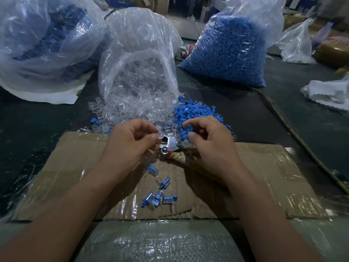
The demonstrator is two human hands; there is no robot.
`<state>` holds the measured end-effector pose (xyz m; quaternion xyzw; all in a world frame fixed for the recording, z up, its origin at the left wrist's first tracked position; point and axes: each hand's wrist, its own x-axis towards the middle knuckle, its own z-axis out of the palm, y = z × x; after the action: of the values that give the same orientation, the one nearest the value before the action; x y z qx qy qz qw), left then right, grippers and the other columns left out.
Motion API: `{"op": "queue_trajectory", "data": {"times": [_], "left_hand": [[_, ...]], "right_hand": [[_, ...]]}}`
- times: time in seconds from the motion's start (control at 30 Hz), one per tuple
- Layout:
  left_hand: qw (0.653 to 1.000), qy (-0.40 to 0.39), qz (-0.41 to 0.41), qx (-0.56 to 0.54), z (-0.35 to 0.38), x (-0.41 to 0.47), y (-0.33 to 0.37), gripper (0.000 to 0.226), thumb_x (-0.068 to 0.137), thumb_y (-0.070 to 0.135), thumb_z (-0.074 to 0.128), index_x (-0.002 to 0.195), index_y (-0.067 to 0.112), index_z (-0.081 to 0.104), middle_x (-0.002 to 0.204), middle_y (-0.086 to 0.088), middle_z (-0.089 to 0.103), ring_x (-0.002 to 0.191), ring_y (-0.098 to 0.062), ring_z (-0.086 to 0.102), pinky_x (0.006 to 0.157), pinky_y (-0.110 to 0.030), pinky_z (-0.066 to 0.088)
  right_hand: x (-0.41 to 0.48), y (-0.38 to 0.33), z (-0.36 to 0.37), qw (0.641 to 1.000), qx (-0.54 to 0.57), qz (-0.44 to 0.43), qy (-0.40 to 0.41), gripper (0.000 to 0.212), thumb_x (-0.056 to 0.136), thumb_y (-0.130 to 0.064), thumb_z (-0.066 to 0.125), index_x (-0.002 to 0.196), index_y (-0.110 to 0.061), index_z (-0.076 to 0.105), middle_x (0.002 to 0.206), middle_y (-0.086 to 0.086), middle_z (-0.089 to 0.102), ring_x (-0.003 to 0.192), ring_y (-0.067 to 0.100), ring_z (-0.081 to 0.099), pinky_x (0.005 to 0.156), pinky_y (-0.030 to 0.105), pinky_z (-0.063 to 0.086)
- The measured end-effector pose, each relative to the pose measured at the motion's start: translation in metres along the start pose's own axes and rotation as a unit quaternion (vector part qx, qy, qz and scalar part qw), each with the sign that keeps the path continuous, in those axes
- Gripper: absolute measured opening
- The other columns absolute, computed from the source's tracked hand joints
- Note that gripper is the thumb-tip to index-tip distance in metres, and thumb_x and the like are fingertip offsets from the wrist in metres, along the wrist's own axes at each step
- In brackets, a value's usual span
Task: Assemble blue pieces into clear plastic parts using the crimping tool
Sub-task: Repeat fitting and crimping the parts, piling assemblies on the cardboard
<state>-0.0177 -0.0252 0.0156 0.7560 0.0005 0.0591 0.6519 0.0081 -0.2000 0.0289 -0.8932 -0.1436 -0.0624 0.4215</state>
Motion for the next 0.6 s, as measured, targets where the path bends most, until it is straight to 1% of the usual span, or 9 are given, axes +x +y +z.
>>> {"op": "queue_trajectory", "data": {"times": [0.07,0.13,0.2,0.23,0.3,0.37,0.47,0.53,0.6], "left_hand": [[1.0,-0.003,-0.003,-0.005,0.0,0.0,0.001,0.016,0.081,0.0,0.061,0.077,0.016,0.061,0.072,-0.002,0.071,0.056,-0.007,0.066,0.052,-0.017,0.053],[1.0,-0.005,-0.008,-0.013,0.0,-0.001,0.001,0.015,0.079,0.001,0.062,0.078,0.016,0.061,0.071,-0.001,0.071,0.057,-0.009,0.067,0.052,-0.017,0.053],[1.0,-0.006,-0.012,-0.017,0.001,-0.001,0.002,0.014,0.078,0.002,0.064,0.079,0.016,0.061,0.069,-0.001,0.071,0.058,-0.011,0.068,0.052,-0.017,0.054],[1.0,-0.006,-0.011,-0.016,0.001,-0.002,0.003,0.014,0.078,0.002,0.064,0.079,0.016,0.061,0.068,-0.001,0.071,0.058,-0.011,0.068,0.052,-0.017,0.053],[1.0,-0.004,-0.004,-0.008,0.002,-0.002,0.004,0.015,0.077,0.002,0.065,0.079,0.016,0.061,0.066,-0.002,0.071,0.056,-0.01,0.067,0.05,-0.016,0.052],[1.0,-0.011,0.002,-0.007,0.003,-0.003,0.005,0.016,0.077,0.0,0.065,0.078,0.016,0.062,0.065,-0.002,0.071,0.054,-0.01,0.067,0.05,-0.015,0.052],[0.999,-0.03,0.002,-0.031,0.003,-0.005,0.007,0.019,0.078,-0.003,0.063,0.076,0.015,0.064,0.062,-0.002,0.07,0.054,-0.011,0.067,0.049,-0.015,0.051],[0.998,-0.042,0.003,-0.04,0.003,-0.006,0.008,0.02,0.078,-0.005,0.061,0.076,0.015,0.064,0.062,-0.002,0.07,0.054,-0.011,0.067,0.049,-0.015,0.051],[0.998,-0.049,-0.002,-0.047,0.003,-0.006,0.009,0.02,0.078,-0.006,0.061,0.076,0.013,0.064,0.062,-0.004,0.07,0.053,-0.013,0.067,0.049,-0.016,0.051]], "right_hand": [[-0.003,-0.004,0.001,0.999,0.053,-0.004,0.008,0.022,0.083,-0.008,0.065,0.091,-0.029,0.063,0.083,-0.017,0.055,0.073,-0.014,0.05,0.067,0.002,0.039],[-0.006,-0.007,0.003,0.993,0.116,-0.007,0.013,0.026,0.076,-0.008,0.072,0.084,-0.032,0.065,0.074,-0.018,0.061,0.067,-0.01,0.057,0.064,0.006,0.043],[-0.009,-0.01,0.006,0.987,0.162,-0.017,0.008,0.026,0.071,-0.009,0.077,0.081,-0.031,0.067,0.066,-0.019,0.063,0.066,-0.006,0.06,0.064,0.008,0.046],[-0.01,-0.012,0.008,0.984,0.174,-0.026,0.003,0.026,0.069,-0.01,0.077,0.08,-0.031,0.067,0.066,-0.02,0.064,0.066,-0.004,0.061,0.064,0.009,0.047],[-0.012,-0.015,0.011,0.983,0.178,-0.045,0.001,0.026,0.068,-0.011,0.078,0.081,-0.032,0.068,0.071,-0.018,0.064,0.071,-0.001,0.062,0.065,0.015,0.05],[-0.011,-0.018,0.015,0.985,0.162,-0.062,-0.002,0.028,0.068,-0.011,0.078,0.08,-0.034,0.067,0.08,-0.016,0.063,0.079,0.002,0.062,0.072,0.026,0.053],[-0.011,-0.019,0.017,0.987,0.151,-0.057,-0.014,0.029,0.069,-0.009,0.078,0.084,-0.031,0.068,0.085,-0.016,0.063,0.084,0.005,0.06,0.076,0.035,0.052],[-0.01,-0.017,0.018,0.986,0.156,-0.05,-0.02,0.028,0.069,-0.008,0.078,0.087,-0.027,0.069,0.083,-0.016,0.063,0.083,0.006,0.061,0.075,0.034,0.052],[-0.01,-0.016,0.017,0.984,0.166,-0.049,-0.027,0.026,0.069,-0.007,0.078,0.086,-0.025,0.071,0.082,-0.014,0.064,0.079,0.005,0.062,0.072,0.027,0.053]]}}
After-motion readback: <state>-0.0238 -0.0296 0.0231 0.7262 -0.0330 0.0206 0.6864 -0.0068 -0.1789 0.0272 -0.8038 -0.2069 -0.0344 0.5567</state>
